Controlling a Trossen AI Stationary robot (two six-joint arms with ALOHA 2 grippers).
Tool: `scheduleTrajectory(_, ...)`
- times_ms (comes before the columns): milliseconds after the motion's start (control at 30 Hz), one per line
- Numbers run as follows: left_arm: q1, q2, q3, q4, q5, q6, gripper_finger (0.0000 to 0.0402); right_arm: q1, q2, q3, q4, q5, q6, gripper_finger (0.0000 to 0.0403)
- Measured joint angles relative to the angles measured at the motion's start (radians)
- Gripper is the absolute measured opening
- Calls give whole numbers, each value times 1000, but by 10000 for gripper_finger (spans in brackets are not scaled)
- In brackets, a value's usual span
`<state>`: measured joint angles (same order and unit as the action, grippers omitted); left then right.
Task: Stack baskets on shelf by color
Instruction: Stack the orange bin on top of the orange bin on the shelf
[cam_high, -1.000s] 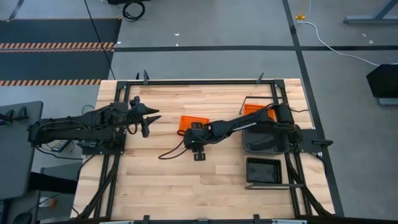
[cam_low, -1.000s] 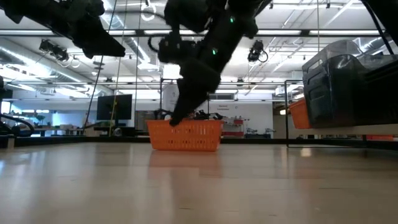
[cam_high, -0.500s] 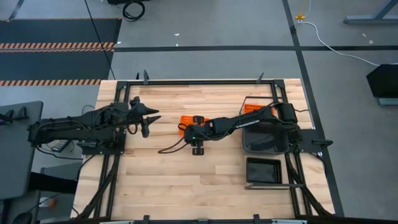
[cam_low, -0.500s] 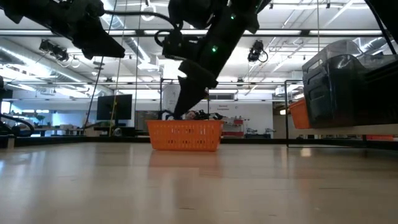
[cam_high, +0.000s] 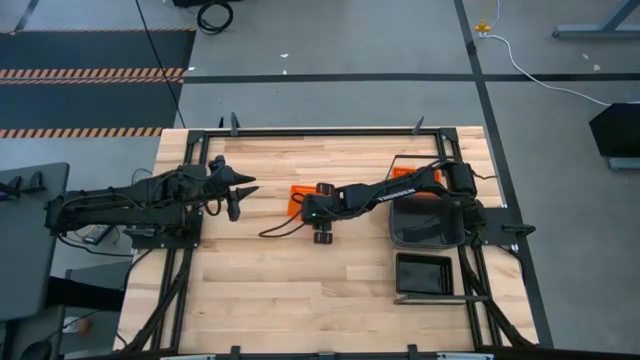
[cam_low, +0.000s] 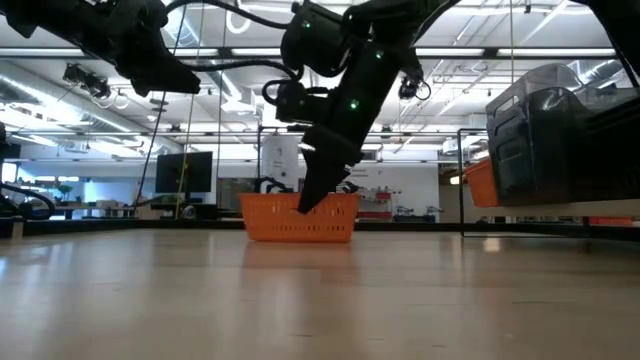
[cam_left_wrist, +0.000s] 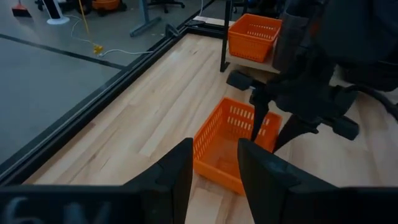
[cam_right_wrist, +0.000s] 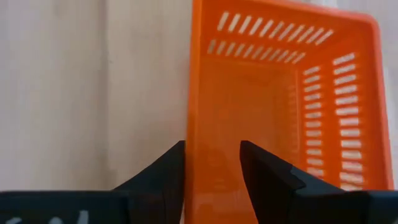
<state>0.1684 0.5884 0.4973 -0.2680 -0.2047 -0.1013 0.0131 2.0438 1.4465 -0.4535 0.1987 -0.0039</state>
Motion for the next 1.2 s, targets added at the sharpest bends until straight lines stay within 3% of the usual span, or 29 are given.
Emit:
scheduleTrajectory(133, 0, 0, 0, 0, 0, 0, 133, -2, 0, -1, -23, 68, -27, 131)
scheduleTrajectory(367, 0, 0, 0, -9, 0, 0, 133, -7, -3, -1, -37, 61, -60, 15)
scheduleTrajectory(667, 0, 0, 0, -16, 0, 0, 133, -3, -140, 51, -330, 111, -49, 14)
scheduleTrajectory(1200, 0, 0, 0, -17, 0, 0, 133, -2, -681, 48, -836, 97, 174, 15)
